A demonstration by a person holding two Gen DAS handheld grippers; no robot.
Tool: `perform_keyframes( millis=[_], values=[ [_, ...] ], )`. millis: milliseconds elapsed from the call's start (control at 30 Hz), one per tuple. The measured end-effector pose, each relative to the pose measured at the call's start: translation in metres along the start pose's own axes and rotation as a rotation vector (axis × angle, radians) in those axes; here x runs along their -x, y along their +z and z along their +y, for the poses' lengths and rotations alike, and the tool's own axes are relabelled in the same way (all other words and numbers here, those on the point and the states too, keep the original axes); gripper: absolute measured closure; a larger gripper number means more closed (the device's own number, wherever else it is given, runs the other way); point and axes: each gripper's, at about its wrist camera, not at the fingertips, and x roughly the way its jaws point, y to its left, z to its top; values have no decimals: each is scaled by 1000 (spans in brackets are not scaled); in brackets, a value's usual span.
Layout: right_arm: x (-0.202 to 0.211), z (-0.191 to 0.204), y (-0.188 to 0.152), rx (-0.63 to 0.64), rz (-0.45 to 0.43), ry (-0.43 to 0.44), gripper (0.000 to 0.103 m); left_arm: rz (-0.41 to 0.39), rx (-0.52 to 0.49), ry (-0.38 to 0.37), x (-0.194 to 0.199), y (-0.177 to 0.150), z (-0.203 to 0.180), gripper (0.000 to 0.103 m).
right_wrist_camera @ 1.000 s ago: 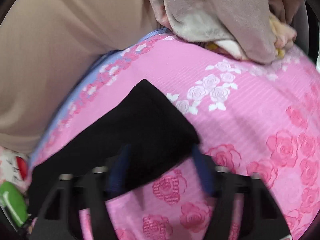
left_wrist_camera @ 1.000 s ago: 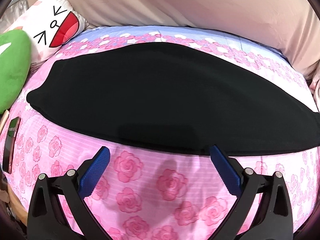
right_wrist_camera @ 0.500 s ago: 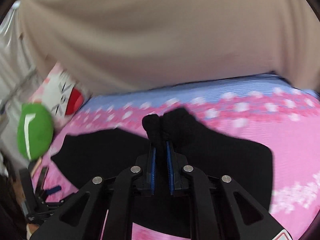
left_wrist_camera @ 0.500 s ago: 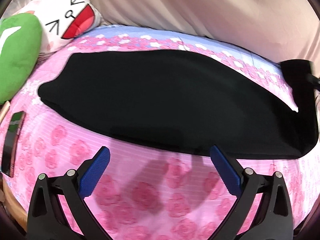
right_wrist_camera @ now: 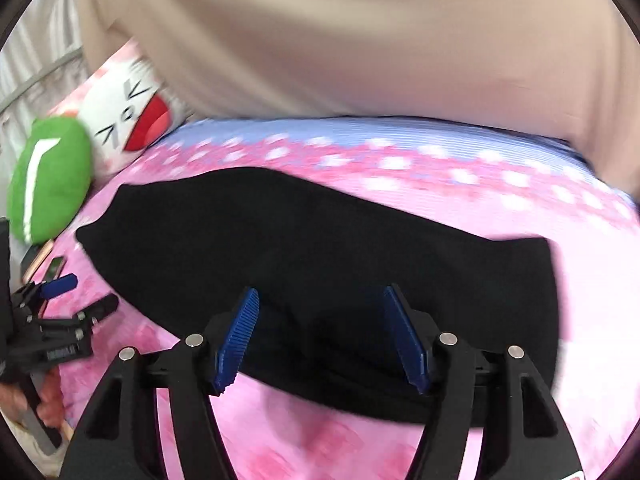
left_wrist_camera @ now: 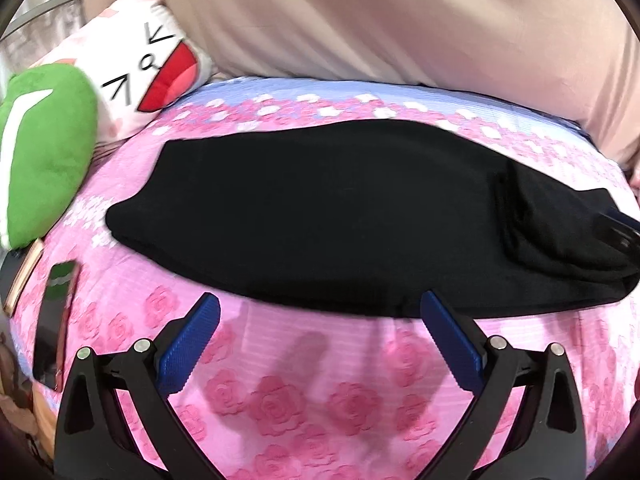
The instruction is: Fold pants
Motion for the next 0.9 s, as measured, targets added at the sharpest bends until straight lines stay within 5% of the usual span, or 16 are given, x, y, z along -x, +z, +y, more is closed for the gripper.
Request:
perform_keyframes(
  millis=[233, 333, 433, 600, 667, 800, 900],
  values=[
    [46, -96, -51, -232, 2, -211, 40, 117, 4, -321, -24, 37, -71, 5],
    [56, -119, -66, -311, 2, -200, 40, 172, -4, -363, -50, 54, -107, 5],
    [64, -127, -74, -318, -10, -188, 40, 250, 46, -303, -83, 60, -132, 5],
    [66, -131, -81, -299, -13, -169, 39, 189, -6, -192, -83, 58, -156, 13],
    [64, -133, -83, -301, -17, -157, 39, 166, -46, -194, -79, 58, -168, 37],
    [63, -134, -82, -309, -30, -126, 38, 138, -81, -152, -72, 59, -183, 53],
    [61, -134, -81, -306, -37, -117, 36, 110, -77, -122, -66, 60, -182, 77]
  ],
)
